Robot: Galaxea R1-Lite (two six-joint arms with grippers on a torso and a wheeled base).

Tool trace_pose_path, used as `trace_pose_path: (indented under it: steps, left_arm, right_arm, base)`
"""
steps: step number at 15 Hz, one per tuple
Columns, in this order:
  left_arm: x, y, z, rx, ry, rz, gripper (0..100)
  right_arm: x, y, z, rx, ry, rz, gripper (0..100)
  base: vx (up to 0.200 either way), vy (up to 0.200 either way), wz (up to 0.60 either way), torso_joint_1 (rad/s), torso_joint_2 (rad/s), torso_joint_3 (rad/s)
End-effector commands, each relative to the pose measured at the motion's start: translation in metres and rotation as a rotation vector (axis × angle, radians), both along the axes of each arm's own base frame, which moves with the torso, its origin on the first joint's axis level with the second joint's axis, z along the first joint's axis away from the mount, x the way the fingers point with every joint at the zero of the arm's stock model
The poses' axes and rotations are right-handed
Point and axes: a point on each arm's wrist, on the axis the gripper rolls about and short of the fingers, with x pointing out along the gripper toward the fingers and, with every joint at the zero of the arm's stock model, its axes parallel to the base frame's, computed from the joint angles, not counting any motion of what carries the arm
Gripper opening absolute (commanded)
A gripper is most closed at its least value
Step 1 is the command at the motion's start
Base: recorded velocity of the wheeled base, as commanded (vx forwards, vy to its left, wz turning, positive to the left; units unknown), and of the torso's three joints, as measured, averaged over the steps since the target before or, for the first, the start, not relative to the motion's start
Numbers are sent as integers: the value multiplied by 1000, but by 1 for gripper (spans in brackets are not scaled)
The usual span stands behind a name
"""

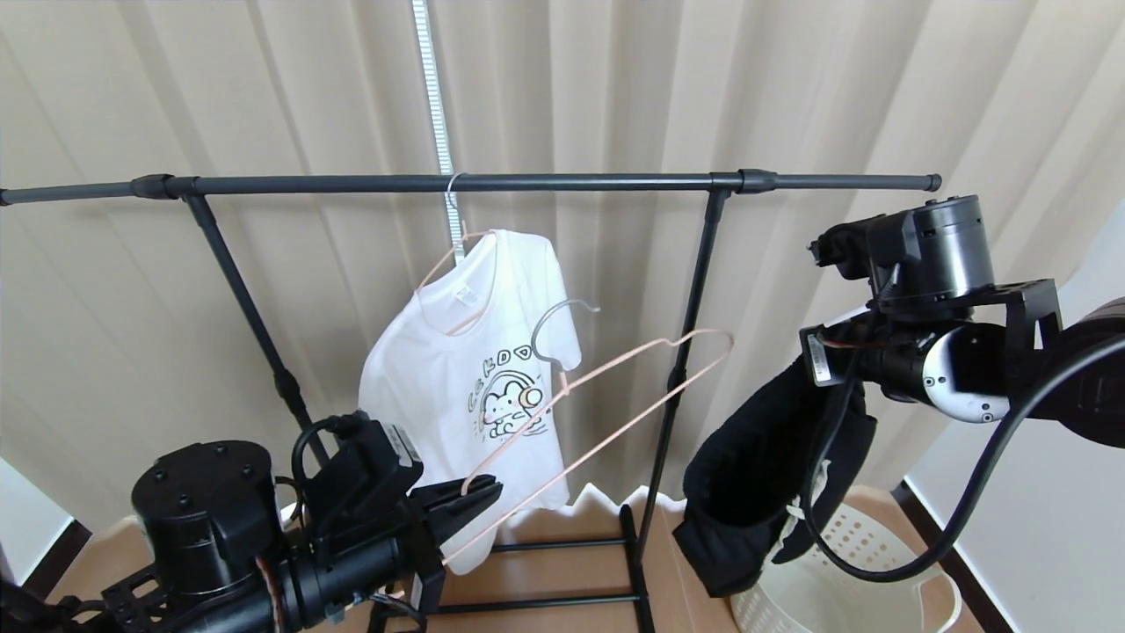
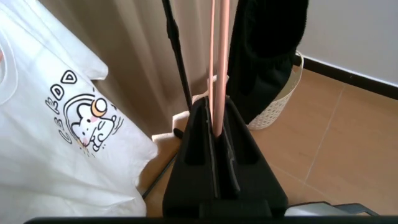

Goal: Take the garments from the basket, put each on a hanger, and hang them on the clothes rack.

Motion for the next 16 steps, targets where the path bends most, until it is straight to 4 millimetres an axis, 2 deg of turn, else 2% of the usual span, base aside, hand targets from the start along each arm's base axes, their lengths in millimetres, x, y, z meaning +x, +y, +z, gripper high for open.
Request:
trace_pose_path:
  steps: [1,4,8,16]
  left_arm:
    - [-8,-1,-7,33,15,-40,0]
    - [-17,-7,-10,52,20,-87,0]
    - [-16,-11,-14,57,39,-96,0]
    - [-5,-23,-17,26,55,-72,0]
  right_arm:
    - [5,-2,-5,-7,13,-11,0]
    - [7,-2,-5,-7,13,-14,0]
    - [5,-1,-7,-7,17,-9,0]
    - [-12,30,-15,-34,36,82,0]
  base:
    - [0,0,0,0,0,0]
    - [0,0,0,0,0,0]
    - [0,0,0,0,0,0]
    - [0,0,0,0,0,0]
